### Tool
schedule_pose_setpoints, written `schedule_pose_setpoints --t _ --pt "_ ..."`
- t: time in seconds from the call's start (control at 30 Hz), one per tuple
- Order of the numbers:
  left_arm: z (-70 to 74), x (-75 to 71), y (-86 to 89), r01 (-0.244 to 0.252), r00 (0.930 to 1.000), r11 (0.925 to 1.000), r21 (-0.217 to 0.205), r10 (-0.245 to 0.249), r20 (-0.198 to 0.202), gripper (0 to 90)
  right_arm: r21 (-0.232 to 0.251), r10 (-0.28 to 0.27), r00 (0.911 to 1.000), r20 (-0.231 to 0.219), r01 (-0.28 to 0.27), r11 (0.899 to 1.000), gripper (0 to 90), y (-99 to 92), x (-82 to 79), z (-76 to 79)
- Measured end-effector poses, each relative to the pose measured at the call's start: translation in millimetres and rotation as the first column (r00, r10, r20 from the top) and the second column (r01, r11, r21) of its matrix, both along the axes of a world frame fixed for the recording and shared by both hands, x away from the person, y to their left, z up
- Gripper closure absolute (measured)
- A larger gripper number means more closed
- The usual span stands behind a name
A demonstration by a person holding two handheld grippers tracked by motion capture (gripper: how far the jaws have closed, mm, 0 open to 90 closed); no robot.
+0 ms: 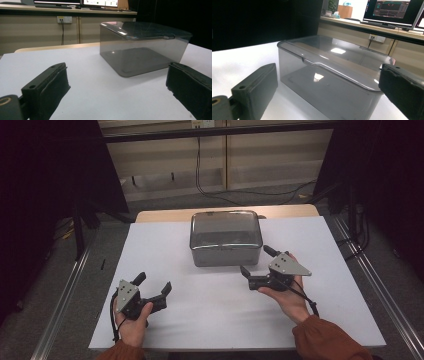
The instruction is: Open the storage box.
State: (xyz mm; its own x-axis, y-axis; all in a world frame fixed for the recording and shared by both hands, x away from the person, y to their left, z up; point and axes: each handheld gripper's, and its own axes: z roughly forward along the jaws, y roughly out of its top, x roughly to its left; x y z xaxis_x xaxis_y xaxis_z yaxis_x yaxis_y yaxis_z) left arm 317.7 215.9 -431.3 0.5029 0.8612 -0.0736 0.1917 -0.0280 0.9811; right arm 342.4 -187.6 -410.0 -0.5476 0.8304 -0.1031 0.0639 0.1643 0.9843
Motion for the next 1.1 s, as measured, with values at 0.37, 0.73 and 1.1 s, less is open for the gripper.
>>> schedule_pose_setpoints --t 0.37,0.73,1.1 --pt "-0.2 0.5 -0.3 0.002 1.0 1.0 0.005 -0.002 -0.004 3.9 -0.108 -0.015 0.9975 0.069 0.022 0.994 2.8 9.7 11.0 6.6" --pt "-0.5 0.9 0.0 0.003 1.0 0.9999 0.014 -0.003 -0.009 3.8 -0.294 -0.006 0.9844 0.176 0.058 0.954 5.8 22.7 22.2 10.4" --pt "-1.0 1.2 -0.5 0.008 0.9999 0.9999 0.014 -0.007 -0.013 3.9 -0.503 0.042 0.9715 0.233 0.084 0.86 11.0 36.9 28.0 5.3"
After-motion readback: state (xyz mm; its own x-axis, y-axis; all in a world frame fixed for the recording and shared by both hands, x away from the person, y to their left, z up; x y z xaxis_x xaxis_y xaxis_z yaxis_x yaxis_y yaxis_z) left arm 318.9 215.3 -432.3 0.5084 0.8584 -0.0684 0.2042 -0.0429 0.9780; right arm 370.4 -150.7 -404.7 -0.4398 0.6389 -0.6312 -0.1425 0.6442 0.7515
